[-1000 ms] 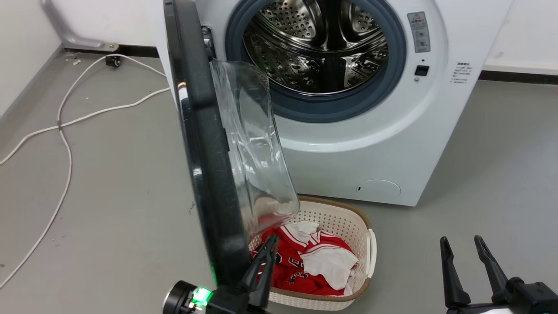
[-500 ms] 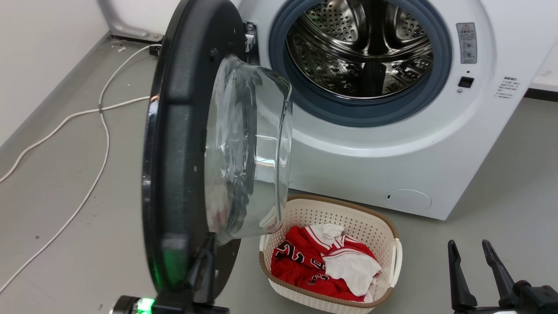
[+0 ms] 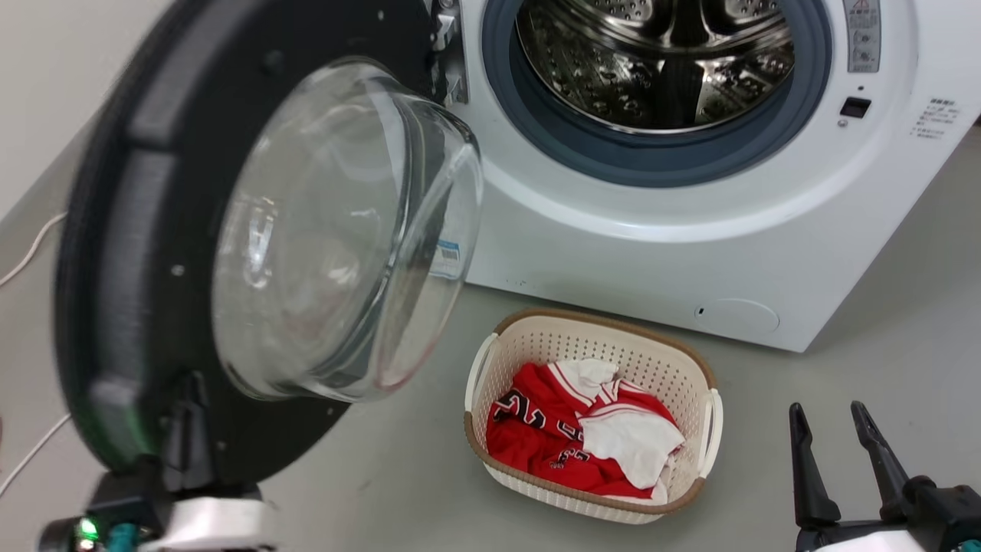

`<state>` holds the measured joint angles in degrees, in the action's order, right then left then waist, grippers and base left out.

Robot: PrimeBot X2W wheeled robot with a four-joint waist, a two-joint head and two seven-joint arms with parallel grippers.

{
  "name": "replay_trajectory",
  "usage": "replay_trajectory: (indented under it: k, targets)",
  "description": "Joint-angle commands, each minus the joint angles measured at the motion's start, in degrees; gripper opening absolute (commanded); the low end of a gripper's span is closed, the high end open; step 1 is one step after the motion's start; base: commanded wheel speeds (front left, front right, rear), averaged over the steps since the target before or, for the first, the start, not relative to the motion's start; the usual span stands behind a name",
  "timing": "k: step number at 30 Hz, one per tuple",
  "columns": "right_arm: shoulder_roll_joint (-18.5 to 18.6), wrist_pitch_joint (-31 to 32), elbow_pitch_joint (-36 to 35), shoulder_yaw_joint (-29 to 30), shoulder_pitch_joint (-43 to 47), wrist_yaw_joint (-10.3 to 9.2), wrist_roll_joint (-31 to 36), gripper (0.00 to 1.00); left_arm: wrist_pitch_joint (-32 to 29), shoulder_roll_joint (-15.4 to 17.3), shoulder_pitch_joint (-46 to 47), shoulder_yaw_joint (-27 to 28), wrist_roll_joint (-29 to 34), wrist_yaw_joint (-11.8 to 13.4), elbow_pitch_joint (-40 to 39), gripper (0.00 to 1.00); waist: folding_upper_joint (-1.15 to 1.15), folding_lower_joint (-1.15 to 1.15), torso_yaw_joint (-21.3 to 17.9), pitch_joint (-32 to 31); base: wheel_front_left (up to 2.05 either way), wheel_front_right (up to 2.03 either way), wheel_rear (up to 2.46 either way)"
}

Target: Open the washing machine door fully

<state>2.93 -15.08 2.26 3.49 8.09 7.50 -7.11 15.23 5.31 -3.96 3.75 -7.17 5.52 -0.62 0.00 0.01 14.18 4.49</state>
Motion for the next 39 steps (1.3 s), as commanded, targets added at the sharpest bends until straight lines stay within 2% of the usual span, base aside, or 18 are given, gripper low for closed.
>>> replay_trajectory:
  k: [1, 10, 20, 25, 39]
  targets:
    - [-0.1, -0.1, -0.3, 0.1, -1.2, -0.02, 0.4, 1.0, -0.1, 0.2, 1.4, 1.7, -0.2, 0.0, 0.1, 0.0, 0.0, -0.01, -0.1, 0.9, 0.0, 0.0, 0.0]
    - [-0.1, -0.1, -0.9, 0.2, -3.0, -0.02, 1.6, 1.0, -0.2, -0.6, 7.3, 11.1, 0.2, -0.6, 4.2, 0.0, 0.0, -0.01, -1.0, 4.7, 0.0, 0.0, 0.0]
    - [-0.1, -0.1, -1.6, 0.0, -5.9, -0.02, 2.8, 1.0, -0.2, 1.2, 12.9, 21.6, 0.4, -2.8, 8.9, 0.0, 0.0, -0.01, -2.9, 8.9, 0.0, 0.0, 0.0]
    - [-0.1, -0.1, -1.5, 0.0, -6.6, -0.03, 3.1, 1.0, -0.2, 2.6, 16.1, 24.4, 1.2, -4.4, 11.2, 0.0, 0.0, -0.01, -3.3, 9.9, 0.0, 0.0, 0.0]
    - [-0.1, -0.1, -1.7, -0.8, -8.5, -0.03, 3.5, 1.0, -0.2, 6.4, 22.6, 32.4, 2.2, -6.0, 18.9, 0.0, 0.0, -0.01, -5.5, 11.8, 0.0, 0.0, 0.0]
